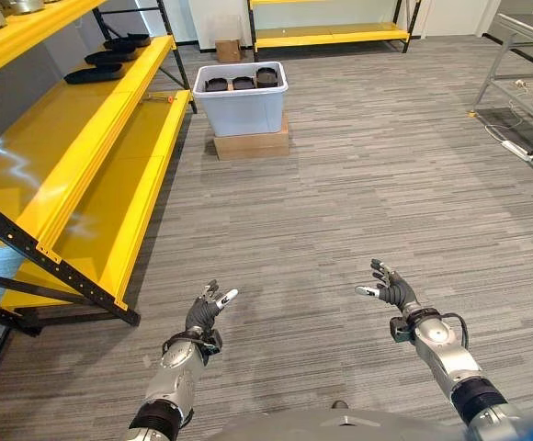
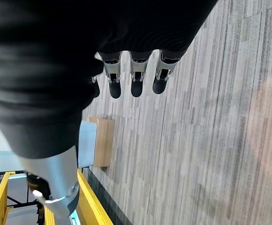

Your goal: Move parts from the plastic box to the shelf.

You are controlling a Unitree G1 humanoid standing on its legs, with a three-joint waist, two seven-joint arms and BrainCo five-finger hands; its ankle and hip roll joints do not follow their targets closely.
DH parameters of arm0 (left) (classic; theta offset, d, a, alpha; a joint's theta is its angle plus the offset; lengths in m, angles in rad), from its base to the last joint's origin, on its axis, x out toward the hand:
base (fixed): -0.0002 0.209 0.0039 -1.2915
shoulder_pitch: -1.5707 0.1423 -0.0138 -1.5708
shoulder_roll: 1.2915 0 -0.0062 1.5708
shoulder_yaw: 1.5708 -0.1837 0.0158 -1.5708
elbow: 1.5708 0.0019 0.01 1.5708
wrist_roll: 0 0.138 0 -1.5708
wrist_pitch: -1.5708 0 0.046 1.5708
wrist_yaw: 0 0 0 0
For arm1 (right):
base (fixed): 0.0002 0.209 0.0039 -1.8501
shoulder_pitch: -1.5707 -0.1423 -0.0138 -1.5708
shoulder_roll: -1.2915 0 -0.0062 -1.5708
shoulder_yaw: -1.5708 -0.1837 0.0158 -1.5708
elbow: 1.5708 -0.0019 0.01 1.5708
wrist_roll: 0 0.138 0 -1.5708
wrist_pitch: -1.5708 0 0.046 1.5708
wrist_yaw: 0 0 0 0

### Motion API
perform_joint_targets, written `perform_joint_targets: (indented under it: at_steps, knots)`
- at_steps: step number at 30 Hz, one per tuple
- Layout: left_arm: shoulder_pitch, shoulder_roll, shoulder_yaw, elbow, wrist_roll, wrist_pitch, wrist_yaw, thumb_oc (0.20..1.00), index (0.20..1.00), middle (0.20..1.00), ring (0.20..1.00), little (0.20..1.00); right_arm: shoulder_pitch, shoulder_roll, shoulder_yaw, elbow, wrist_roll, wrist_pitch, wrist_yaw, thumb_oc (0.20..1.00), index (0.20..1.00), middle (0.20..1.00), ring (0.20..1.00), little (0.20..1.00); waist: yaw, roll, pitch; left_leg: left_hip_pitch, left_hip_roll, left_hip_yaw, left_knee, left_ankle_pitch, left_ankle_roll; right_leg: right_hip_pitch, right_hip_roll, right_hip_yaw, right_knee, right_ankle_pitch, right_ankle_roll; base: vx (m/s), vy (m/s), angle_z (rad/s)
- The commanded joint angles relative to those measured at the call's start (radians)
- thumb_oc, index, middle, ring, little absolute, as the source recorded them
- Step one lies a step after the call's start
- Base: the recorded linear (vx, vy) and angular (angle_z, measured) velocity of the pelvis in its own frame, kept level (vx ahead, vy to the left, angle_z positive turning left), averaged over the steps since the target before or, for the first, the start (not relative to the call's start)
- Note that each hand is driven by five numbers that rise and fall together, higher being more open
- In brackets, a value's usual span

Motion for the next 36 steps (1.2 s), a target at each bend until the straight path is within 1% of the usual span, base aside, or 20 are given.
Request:
perform_joint_targets:
  at_steps: [1,2,4,7,8,11,15,19,22,27,30,34,36]
  knots:
    - [-0.047,0.018,0.014,-0.013,-0.025,0.011,-0.026,1.000,1.000,1.000,1.000,1.000,-0.059,-0.012,0.027,-0.025,-0.028,-0.048,-0.011,1.000,1.000,1.000,1.000,1.000,0.023,-0.055,-0.010,-0.005,0.041,0.055,0.009,-0.011,-0.063,0.064,-0.087,-0.001,0.019,-0.015,0.114,0.00,0.000,0.00]
    - [-0.046,0.008,0.013,-0.009,-0.073,0.029,-0.030,1.000,1.000,1.000,1.000,1.000,-0.062,-0.013,0.029,-0.032,-0.040,-0.042,-0.009,1.000,1.000,1.000,1.000,1.000,0.025,-0.054,-0.009,-0.005,0.040,0.053,0.010,-0.011,-0.062,0.064,-0.087,-0.003,0.018,-0.015,0.114,0.00,0.000,0.00]
    - [-0.047,-0.002,0.017,0.005,-0.070,0.018,-0.013,1.000,1.000,1.000,1.000,1.000,-0.069,-0.012,0.035,-0.032,-0.052,-0.040,-0.006,1.000,1.000,1.000,1.000,1.000,0.026,-0.054,-0.008,-0.005,0.040,0.053,0.010,-0.011,-0.063,0.065,-0.089,-0.005,0.018,-0.015,0.114,0.00,0.033,-0.01]
    - [-0.049,-0.004,0.021,0.014,-0.057,0.014,-0.030,1.000,1.000,1.000,1.000,1.000,-0.071,-0.010,0.043,-0.040,-0.052,-0.035,-0.006,1.000,1.000,1.000,1.000,1.000,0.028,-0.055,-0.008,-0.006,0.038,0.050,0.011,-0.011,-0.061,0.065,-0.092,-0.009,0.023,-0.018,0.115,0.00,0.010,0.00]
    - [-0.046,0.002,0.019,0.004,-0.028,0.014,-0.039,1.000,1.000,1.000,1.000,1.000,-0.070,-0.010,0.041,-0.046,-0.045,-0.028,-0.014,1.000,1.000,1.000,1.000,1.000,0.031,-0.054,-0.007,-0.006,0.037,0.048,0.011,-0.010,-0.059,0.065,-0.093,-0.010,0.027,-0.019,0.115,0.00,0.031,0.03]
    - [-0.044,0.013,0.018,-0.007,-0.008,0.015,-0.044,1.000,1.000,1.000,1.000,1.000,-0.064,-0.009,0.033,-0.049,-0.019,-0.027,-0.023,1.000,1.000,1.000,1.000,1.000,0.031,-0.052,-0.006,-0.007,0.036,0.046,0.010,-0.009,-0.057,0.064,-0.093,-0.011,0.031,-0.021,0.115,0.00,0.029,0.04]
    - [-0.040,0.023,0.023,-0.020,-0.016,0.008,-0.041,1.000,1.000,1.000,1.000,1.000,-0.052,-0.005,0.019,-0.055,0.009,-0.031,-0.005,1.000,1.000,1.000,1.000,1.000,0.030,-0.048,-0.003,-0.006,0.033,0.044,0.008,-0.010,-0.055,0.065,-0.095,-0.012,0.033,-0.023,0.116,0.00,0.016,0.01]
    - [-0.039,0.025,0.025,-0.024,-0.013,0.017,-0.058,1.000,1.000,1.000,1.000,1.000,-0.046,0.005,0.002,-0.059,0.078,-0.032,0.004,1.000,1.000,1.000,1.000,1.000,0.031,-0.048,-0.003,-0.007,0.032,0.043,0.009,-0.009,-0.054,0.064,-0.096,-0.013,0.034,-0.023,0.116,0.00,0.012,0.05]
    - [-0.038,0.027,0.025,-0.029,-0.023,0.020,-0.059,1.000,1.000,1.000,1.000,1.000,-0.043,0.008,-0.007,-0.056,0.066,-0.033,0.026,1.000,1.000,1.000,1.000,1.000,0.028,-0.046,-0.003,-0.005,0.030,0.045,0.009,-0.010,-0.053,0.064,-0.096,-0.012,0.036,-0.023,0.116,0.00,0.031,0.03]
    - [-0.042,0.029,0.025,-0.021,-0.010,0.013,-0.063,1.000,1.000,1.000,1.000,1.000,-0.041,0.009,-0.006,-0.043,0.055,-0.028,0.016,1.000,1.000,1.000,1.000,1.000,0.028,-0.045,-0.003,-0.005,0.026,0.045,0.010,-0.011,-0.049,0.064,-0.099,-0.012,0.040,-0.023,0.117,0.01,0.043,0.03]
    - [-0.044,0.035,0.020,-0.029,0.003,-0.003,-0.079,1.000,1.000,1.000,1.000,1.000,-0.042,0.006,-0.006,-0.047,0.052,-0.031,0.013,1.000,1.000,1.000,1.000,1.000,0.028,-0.045,-0.002,-0.005,0.023,0.044,0.010,-0.012,-0.045,0.061,-0.100,-0.011,0.045,-0.024,0.119,0.01,0.053,0.04]
    - [-0.043,0.046,0.028,-0.047,-0.005,0.005,-0.059,1.000,1.000,1.000,1.000,1.000,-0.028,0.006,-0.015,-0.076,0.061,-0.036,0.035,1.000,1.000,1.000,1.000,1.000,0.024,-0.046,0.001,-0.006,0.015,0.042,0.009,-0.014,-0.039,0.056,-0.103,-0.006,0.053,-0.025,0.122,0.02,0.074,0.01]
    - [-0.042,0.048,0.036,-0.047,0.002,0.011,-0.070,1.000,1.000,1.000,1.000,1.000,-0.022,0.007,-0.020,-0.083,0.058,-0.038,0.041,1.000,1.000,1.000,1.000,1.000,0.025,-0.048,0.004,-0.005,0.012,0.038,0.010,-0.015,-0.035,0.055,-0.105,-0.005,0.060,-0.027,0.123,0.02,0.068,0.00]
